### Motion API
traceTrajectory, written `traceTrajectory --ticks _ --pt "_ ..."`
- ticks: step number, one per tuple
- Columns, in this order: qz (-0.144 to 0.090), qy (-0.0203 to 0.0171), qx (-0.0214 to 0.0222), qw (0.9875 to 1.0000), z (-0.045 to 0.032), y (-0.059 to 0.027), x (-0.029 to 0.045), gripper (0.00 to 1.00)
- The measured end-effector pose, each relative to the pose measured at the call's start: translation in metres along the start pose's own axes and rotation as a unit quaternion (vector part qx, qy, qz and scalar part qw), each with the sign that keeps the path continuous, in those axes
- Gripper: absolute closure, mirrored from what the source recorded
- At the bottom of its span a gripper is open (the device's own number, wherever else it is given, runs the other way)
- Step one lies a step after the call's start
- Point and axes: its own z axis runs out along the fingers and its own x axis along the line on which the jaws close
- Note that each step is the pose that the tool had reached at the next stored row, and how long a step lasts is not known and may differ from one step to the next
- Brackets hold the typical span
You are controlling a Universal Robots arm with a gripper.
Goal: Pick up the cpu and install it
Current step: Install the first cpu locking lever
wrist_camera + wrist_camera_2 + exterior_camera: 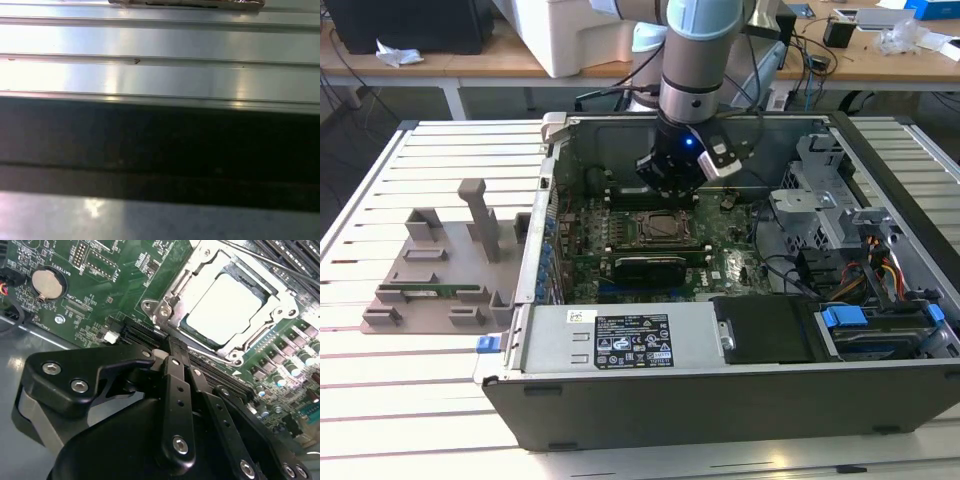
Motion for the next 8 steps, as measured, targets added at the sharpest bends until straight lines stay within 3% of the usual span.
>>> traceTrajectory --ticks 8 --pt "0.000 0.0002 0.0002 1.0000 0.0054 -0.0032 -0.0006 0.89"
